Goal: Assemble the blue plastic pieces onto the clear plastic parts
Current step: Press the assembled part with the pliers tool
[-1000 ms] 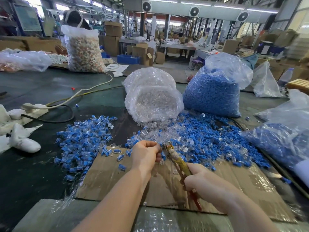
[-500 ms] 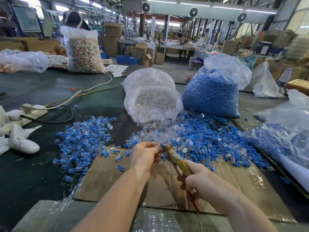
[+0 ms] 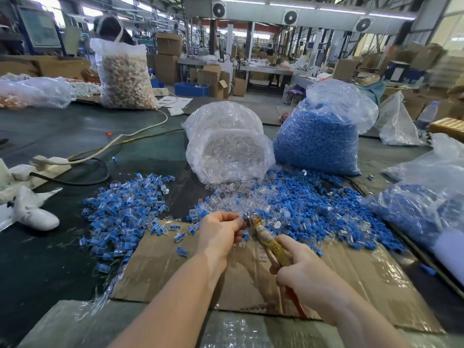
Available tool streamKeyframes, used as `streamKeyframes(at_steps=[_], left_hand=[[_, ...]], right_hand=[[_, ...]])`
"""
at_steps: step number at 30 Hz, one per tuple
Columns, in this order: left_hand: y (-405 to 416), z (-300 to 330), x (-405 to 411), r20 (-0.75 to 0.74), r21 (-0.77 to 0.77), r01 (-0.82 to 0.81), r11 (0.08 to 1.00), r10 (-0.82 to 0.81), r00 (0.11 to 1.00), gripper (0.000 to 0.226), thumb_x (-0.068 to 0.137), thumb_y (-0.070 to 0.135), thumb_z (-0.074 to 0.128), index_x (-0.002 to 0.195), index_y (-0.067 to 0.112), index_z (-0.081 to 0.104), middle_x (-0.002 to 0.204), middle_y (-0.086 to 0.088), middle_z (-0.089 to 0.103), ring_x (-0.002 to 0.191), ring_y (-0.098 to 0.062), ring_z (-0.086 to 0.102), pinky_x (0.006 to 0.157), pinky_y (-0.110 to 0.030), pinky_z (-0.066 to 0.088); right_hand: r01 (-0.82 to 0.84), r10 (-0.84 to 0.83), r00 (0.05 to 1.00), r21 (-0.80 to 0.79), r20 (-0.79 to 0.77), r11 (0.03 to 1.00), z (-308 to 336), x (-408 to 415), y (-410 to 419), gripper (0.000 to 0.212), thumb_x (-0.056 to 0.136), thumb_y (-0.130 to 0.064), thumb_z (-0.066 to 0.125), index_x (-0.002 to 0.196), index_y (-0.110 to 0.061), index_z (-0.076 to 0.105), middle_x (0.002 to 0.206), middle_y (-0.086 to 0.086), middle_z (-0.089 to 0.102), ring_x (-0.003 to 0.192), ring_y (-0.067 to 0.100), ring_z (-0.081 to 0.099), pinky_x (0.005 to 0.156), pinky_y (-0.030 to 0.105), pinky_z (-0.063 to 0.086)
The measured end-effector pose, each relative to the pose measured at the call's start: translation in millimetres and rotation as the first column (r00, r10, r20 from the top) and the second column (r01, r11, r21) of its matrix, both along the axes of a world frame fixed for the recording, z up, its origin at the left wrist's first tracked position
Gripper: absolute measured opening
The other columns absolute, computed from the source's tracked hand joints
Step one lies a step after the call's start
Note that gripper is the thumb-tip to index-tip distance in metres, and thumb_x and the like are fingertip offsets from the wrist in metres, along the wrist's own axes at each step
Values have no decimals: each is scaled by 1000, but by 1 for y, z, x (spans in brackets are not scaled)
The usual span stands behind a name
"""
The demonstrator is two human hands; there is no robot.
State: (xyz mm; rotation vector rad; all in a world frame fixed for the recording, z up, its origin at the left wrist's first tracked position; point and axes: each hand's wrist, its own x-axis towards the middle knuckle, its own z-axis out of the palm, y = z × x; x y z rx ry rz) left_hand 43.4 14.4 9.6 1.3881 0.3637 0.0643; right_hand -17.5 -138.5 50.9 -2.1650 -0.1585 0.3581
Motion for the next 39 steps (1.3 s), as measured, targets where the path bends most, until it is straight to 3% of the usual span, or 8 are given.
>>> streamKeyframes(at_steps=[6,9,12,16,19,24,34,39], left_hand=[[5,-1,-2,36,34,-44,998,43,998,8,86,0,59,83,7,60,66,-6,62,52,-10,54,48,-20,45],[26,-2,-4,124,376,-160,913,121,985,11,88,7,60,81,16,60,72,-1,62,60,-12,57,52,-20,41],[56,-3,-6,226,761,-257,596,127,966,10,91,16,56,94,20,65,85,3,65,70,-8,57,57,-18,40],[89,-13,-7,216,943,-253,218,181,960,21,93,22,52,108,24,67,100,-2,65,87,-19,54,74,-32,38],[101,-20,-8,149,973,-182,140,218,965,24,94,25,51,111,31,66,101,1,60,93,-19,48,80,-36,37],[88,-21,-6,177,959,-215,184,203,963,27,92,26,53,116,31,62,111,3,53,103,-19,37,88,-34,30],[-2,-22,-18,316,850,-130,510,-296,901,17,89,19,58,104,19,66,98,10,59,89,0,45,80,-7,36],[-24,-31,-21,244,861,3,509,-417,875,21,86,31,62,104,20,65,95,9,59,86,-5,52,85,-21,48]], right_hand=[[276,-166,951,466,-262,841,-10,2,0,54,72,21,45,105,-19,61,81,18,56,63,25,50,49,29,39],[357,-376,926,246,31,901,-21,10,-16,55,73,13,53,114,-24,55,85,11,59,58,19,50,50,28,39],[491,-448,847,-96,288,866,-32,20,-41,59,76,-5,63,129,-27,48,99,11,58,91,30,53,78,39,45],[609,-461,784,-368,416,703,-41,29,-59,61,81,-33,69,135,-26,43,113,15,53,108,31,44,92,41,38],[611,-452,789,-459,416,645,-49,32,-66,63,82,-43,65,137,-25,42,121,17,51,115,33,42,95,41,37],[611,-424,791,-533,441,585,-54,33,-68,63,86,-53,53,140,-24,38,123,17,48,118,33,39,94,41,36],[538,-393,842,-634,370,556,-49,35,-66,58,92,-58,31,142,-29,28,138,13,40,128,33,35,106,44,29],[623,-274,734,-455,622,636,-48,29,-52,36,88,-37,57,120,-20,59,116,7,55,109,27,47,92,43,35]])
